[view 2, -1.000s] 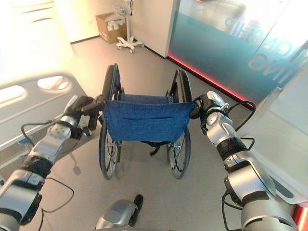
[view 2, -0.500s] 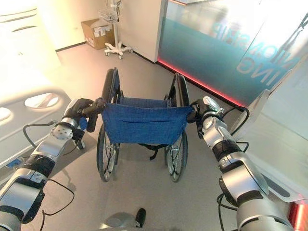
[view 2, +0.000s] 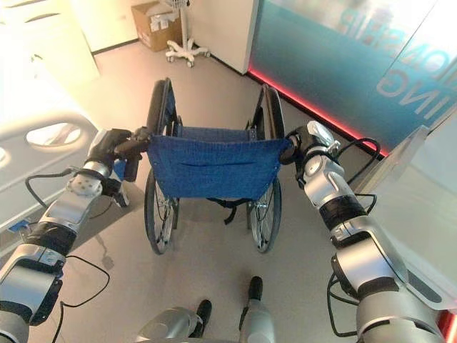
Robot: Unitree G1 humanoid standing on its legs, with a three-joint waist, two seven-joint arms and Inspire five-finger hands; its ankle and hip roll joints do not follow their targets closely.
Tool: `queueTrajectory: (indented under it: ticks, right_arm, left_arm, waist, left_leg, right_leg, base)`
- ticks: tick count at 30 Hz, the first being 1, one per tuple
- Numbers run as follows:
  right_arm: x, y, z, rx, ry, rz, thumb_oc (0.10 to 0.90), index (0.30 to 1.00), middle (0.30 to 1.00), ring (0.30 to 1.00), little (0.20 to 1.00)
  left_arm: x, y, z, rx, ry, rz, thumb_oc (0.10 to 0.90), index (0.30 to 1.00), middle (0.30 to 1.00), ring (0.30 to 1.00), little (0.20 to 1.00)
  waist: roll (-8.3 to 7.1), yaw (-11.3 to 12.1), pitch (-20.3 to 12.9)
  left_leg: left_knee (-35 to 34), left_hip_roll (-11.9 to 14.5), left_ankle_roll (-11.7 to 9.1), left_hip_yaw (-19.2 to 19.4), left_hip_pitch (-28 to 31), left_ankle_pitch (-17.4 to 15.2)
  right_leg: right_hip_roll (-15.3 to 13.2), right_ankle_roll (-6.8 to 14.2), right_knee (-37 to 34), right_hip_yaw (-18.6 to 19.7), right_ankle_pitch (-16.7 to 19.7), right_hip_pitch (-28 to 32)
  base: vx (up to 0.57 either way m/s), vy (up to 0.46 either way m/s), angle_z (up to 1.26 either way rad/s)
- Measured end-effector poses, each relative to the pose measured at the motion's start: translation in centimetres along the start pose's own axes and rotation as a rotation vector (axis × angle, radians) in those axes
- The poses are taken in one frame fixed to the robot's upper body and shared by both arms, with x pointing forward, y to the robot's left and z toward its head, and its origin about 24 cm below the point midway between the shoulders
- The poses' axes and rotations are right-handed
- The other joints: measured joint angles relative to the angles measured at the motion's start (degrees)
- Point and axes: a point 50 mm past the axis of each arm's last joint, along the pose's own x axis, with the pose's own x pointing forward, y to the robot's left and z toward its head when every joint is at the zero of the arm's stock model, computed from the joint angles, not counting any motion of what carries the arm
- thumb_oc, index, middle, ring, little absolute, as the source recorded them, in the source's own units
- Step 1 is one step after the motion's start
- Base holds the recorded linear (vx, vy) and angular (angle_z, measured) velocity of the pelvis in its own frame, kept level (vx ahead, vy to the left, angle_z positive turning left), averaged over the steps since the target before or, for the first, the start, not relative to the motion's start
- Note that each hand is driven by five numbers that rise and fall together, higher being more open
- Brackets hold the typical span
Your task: Push the wheelchair next to the bed
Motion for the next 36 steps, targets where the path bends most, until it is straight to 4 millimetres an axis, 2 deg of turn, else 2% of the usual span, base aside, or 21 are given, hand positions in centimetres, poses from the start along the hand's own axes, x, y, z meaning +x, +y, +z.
queueTrajectory:
  ticks: [1, 3, 4, 7, 9, 12, 13, 15, 17, 19, 20, 21, 22, 24, 25, 27, 28, 30, 32, 34, 36]
  right_arm:
    - [0.0, -0.2, 0.1, -0.002, -0.006, -0.004, 0.400, 0.300, 0.300, 0.300, 0.300]
    - [-0.1, 0.0, 0.2, -0.014, -0.020, 0.027, 0.400, 0.300, 0.300, 0.300, 0.300]
    - [-0.1, 0.3, 0.1, -0.025, -0.031, 0.036, 0.400, 0.300, 0.300, 0.300, 0.300]
    - [-0.1, 0.6, 0.1, -0.058, -0.045, 0.053, 0.400, 0.300, 0.300, 0.300, 0.300]
    - [-0.1, 0.3, -0.5, -0.073, -0.029, 0.044, 0.400, 0.300, 0.300, 0.300, 0.300]
    - [0.1, 0.6, -1.6, -0.090, 0.018, 0.051, 0.400, 0.300, 0.300, 0.300, 0.300]
    - [0.2, 0.7, -2.0, -0.107, 0.040, 0.049, 0.400, 0.300, 0.300, 0.300, 0.300]
    - [0.1, 0.8, -2.7, -0.120, 0.062, 0.051, 0.400, 0.300, 0.300, 0.300, 0.300]
    - [0.1, 0.0, -3.2, -0.150, 0.078, 0.032, 0.400, 0.300, 0.300, 0.300, 0.300]
    - [0.0, -0.9, -3.8, -0.175, 0.098, 0.025, 0.400, 0.300, 0.300, 0.300, 0.300]
    - [0.0, -1.0, -3.9, -0.181, 0.101, 0.028, 0.400, 0.300, 0.300, 0.300, 0.300]
    - [0.0, -1.0, -4.0, -0.184, 0.104, 0.032, 0.400, 0.300, 0.300, 0.300, 0.300]
    - [0.0, -0.8, -3.9, -0.192, 0.096, 0.043, 0.400, 0.300, 0.300, 0.300, 0.300]
    - [0.1, -0.1, -3.5, -0.183, 0.082, 0.065, 0.400, 0.300, 0.300, 0.300, 0.300]
    - [0.1, 0.4, -3.1, -0.175, 0.069, 0.089, 0.400, 0.300, 0.300, 0.300, 0.300]
    - [0.1, 1.0, -2.7, -0.173, 0.047, 0.111, 0.400, 0.300, 0.300, 0.300, 0.300]
    - [0.1, 1.1, -2.6, -0.171, 0.044, 0.116, 0.400, 0.300, 0.300, 0.300, 0.300]
    - [0.1, 1.1, -2.4, -0.165, 0.029, 0.117, 0.400, 0.300, 0.300, 0.300, 0.300]
    - [0.2, 1.1, -2.6, -0.136, 0.026, 0.115, 0.400, 0.300, 0.300, 0.300, 0.300]
    - [0.2, 1.2, -3.1, -0.122, 0.036, 0.114, 0.400, 0.300, 0.300, 0.300, 0.300]
    - [0.1, 1.2, -3.8, -0.106, 0.034, 0.107, 0.400, 0.300, 0.300, 0.300, 0.300]
  left_arm:
    - [0.0, 0.1, -0.1, 0.000, 0.004, 0.009, 0.400, 0.300, 0.300, 0.300, 0.300]
    - [-0.4, 0.1, -0.8, 0.003, 0.020, 0.016, 0.400, 0.300, 0.300, 0.300, 0.300]
    - [-0.6, 0.0, -1.3, -0.008, 0.034, 0.018, 0.400, 0.300, 0.300, 0.300, 0.300]
    - [-1.5, -0.1, -2.6, -0.017, 0.046, 0.027, 0.400, 0.300, 0.300, 0.300, 0.300]
    - [-1.6, -1.1, -2.5, -0.041, 0.042, 0.008, 0.400, 0.300, 0.300, 0.300, 0.300]
    - [-1.7, -2.6, -2.7, -0.047, 0.046, -0.027, 0.400, 0.300, 0.300, 0.300, 0.300]
    - [-1.7, -3.2, -2.8, -0.045, 0.050, -0.042, 0.400, 0.300, 0.300, 0.300, 0.300]
    - [-2.1, -3.9, -3.3, -0.037, 0.057, -0.076, 0.400, 0.300, 0.300, 0.300, 0.300]
    - [-2.2, -4.8, -3.2, -0.050, 0.053, -0.102, 0.400, 0.300, 0.300, 0.300, 0.300]
    - [-2.6, -5.9, -3.3, -0.097, 0.052, -0.133, 0.400, 0.300, 0.300, 0.300, 0.300]
    - [-2.8, -6.0, -3.5, -0.105, 0.056, -0.141, 0.400, 0.300, 0.300, 0.300, 0.300]
    - [-3.3, -6.2, -3.6, -0.120, 0.053, -0.155, 0.400, 0.300, 0.300, 0.300, 0.300]
    - [-3.7, -6.0, -3.9, -0.146, 0.045, -0.145, 0.400, 0.300, 0.300, 0.300, 0.300]
    - [-3.8, -5.2, -3.9, -0.148, 0.037, -0.122, 0.400, 0.300, 0.300, 0.300, 0.300]
    - [-3.9, -4.4, -4.2, -0.137, 0.041, -0.104, 0.400, 0.300, 0.300, 0.300, 0.300]
    - [-4.0, -3.8, -4.8, -0.129, 0.062, -0.091, 0.400, 0.300, 0.300, 0.300, 0.300]
    - [-4.0, -3.6, -4.8, -0.122, 0.060, -0.088, 0.400, 0.300, 0.300, 0.300, 0.300]
    - [-3.7, -2.9, -4.2, -0.116, 0.043, -0.075, 0.400, 0.300, 0.300, 0.300, 0.300]
    - [-3.3, -2.4, -3.6, -0.114, 0.021, -0.067, 0.400, 0.300, 0.300, 0.300, 0.300]
    - [-3.2, -2.5, -3.2, -0.117, 0.002, -0.069, 0.400, 0.300, 0.300, 0.300, 0.300]
    - [-3.3, -2.8, -2.8, -0.104, -0.017, -0.076, 0.400, 0.300, 0.300, 0.300, 0.300]
  waist:
    - [0.11, 0.0, 0.1]
    - [0.56, 0.4, 0.3]
    - [1.60, 0.5, 0.4]
    - [2.20, 0.5, 0.0]
    - [2.29, 0.8, 0.0]
    - [2.34, 2.0, 0.0]
    - [2.01, 2.0, 0.2]
    - [1.58, 3.8, 0.0]
    - [1.68, 3.8, 0.2]
    - [5.24, 5.5, 0.4]
    - [6.14, 6.1, 0.3]
    - [7.99, 7.5, 0.0]
    - [7.96, 9.2, 0.1]
    - [6.74, 11.3, 0.7]
    - [5.39, 12.4, 1.0]
    - [5.82, 12.5, 0.9]
    - [5.70, 12.5, 0.9]
    - [4.66, 11.8, 0.8]
    - [3.39, 12.6, 0.7]
    - [1.81, 12.8, -0.1]
    - [1.97, 12.7, -0.2]
  left_leg:
    - [0.1, 0.5, -0.5, 0.1, 0.1, -0.6]
    - [0.9, 4.5, -3.1, 1.7, 2.0, -2.2]
    - [-0.2, 6.9, -4.7, 1.6, 3.7, -2.8]
    - [-1.5, 11.7, -6.1, 4.6, 7.7, -2.8]
    - [-0.6, 12.5, -8.1, 7.6, 7.3, -1.4]
    - [3.4, 12.6, -8.5, 9.0, 6.6, -0.9]
    - [10.5, 12.2, -9.0, 9.4, 2.7, -0.6]
    - [0.0, 9.2, -9.1, 10.4, 2.9, -0.4]
    - [-9.8, 5.8, -9.2, 9.8, 1.5, -0.1]
    - [-15.0, 6.1, -11.2, 8.8, 0.7, 2.9]
    - [-15.2, 6.6, -11.7, 8.8, 0.7, 3.3]
    - [-14.4, 7.8, -11.8, 9.7, 1.6, 5.9]
    - [-12.7, 8.2, -11.8, 11.3, 2.0, 5.9]
    - [-11.9, 9.1, -10.7, 13.6, 3.7, 6.6]
    - [-9.9, 8.5, -9.3, 15.2, 4.4, 6.9]
    - [-5.1, 8.4, -5.5, 15.3, 4.0, 5.7]
    - [-4.7, 8.5, -4.8, 15.3, 4.2, 5.3]
    - [-1.6, 9.1, -1.4, 17.3, 3.0, 4.1]
    - [3.5, 9.1, -0.9, 16.5, 1.0, 1.5]
    - [2.3, 7.9, -0.5, 16.8, 1.1, 0.0]
    - [1.2, 8.4, 0.6, 16.9, 2.1, 0.3]
  right_leg:
    - [0.0, -1.0, 1.9, -1.4, -0.6, 0.1]
    - [1.5, -3.3, 0.5, -4.3, -3.5, 5.3]
    - [3.4, -4.7, 0.4, -6.1, -4.9, 7.6]
    - [4.5, -6.5, 1.9, -7.9, -8.3, 9.7]
    - [4.6, -7.0, 2.1, -9.4, -9.3, 10.8]
    - [5.8, -7.6, -0.5, -9.6, -10.3, 14.1]
    - [6.3, -8.0, -2.6, -7.3, -10.5, 16.0]
    - [5.5, -8.0, -5.0, -4.8, -10.1, 17.8]
    - [5.5, -7.8, -6.5, -1.1, -10.0, 18.7]
    - [7.9, -7.7, -8.3, 1.7, -10.2, 21.5]
    - [8.6, -7.6, -8.8, 2.4, -10.2, 22.1]
    - [9.3, -7.2, -8.8, 3.0, -10.7, 22.6]
    - [9.2, -7.6, -8.4, 1.5, -11.5, 23.7]
    - [9.4, -8.1, -2.2, -4.2, -13.5, 23.0]
    - [9.2, -8.6, -3.3, -5.1, -15.6, 24.4]
    - [9.6, -7.2, -5.7, -3.8, -15.8, 27.6]
    - [9.8, -7.0, -5.9, -3.9, -15.7, 28.1]
    - [9.8, -6.4, -5.8, -4.6, -15.9, 28.5]
    - [9.6, -6.5, -5.2, -4.1, -16.8, 28.7]
    - [8.9, -5.2, -1.0, -5.9, -17.9, 26.7]
    - [8.2, -4.6, 5.6, -8.2, -17.6, 23.9]
  base:
    - [0.53, -0.386, 0.37]
    - [0.47, -0.352, 0.47]
    - [0.44, -0.314, 0.41]
    - [0.40, -0.333, 0.47]
    - [0.35, -0.298, 0.50]
    - [0.33, -0.169, 0.45]
    - [0.28, -0.071, 0.22]
    - [0.45, -0.106, 0.09]
    - [0.37, -0.097, 0.08]
    - [0.40, -0.108, -0.32]
    - [0.52, -0.066, -0.76]
    - [0.54, -0.022, -0.99]
    - [0.55, -0.010, -1.08]
    - [0.47, 0.073, -0.89]
    - [0.46, 0.097, -0.72]
    - [0.36, 0.113, -0.39]
    - [0.45, 0.145, 0.03]
    - [0.37, 0.111, 0.14]
    - [0.32, 0.113, 0.00]
    - [0.35, 0.151, -0.01]
    - [0.30, 0.093, 0.07]
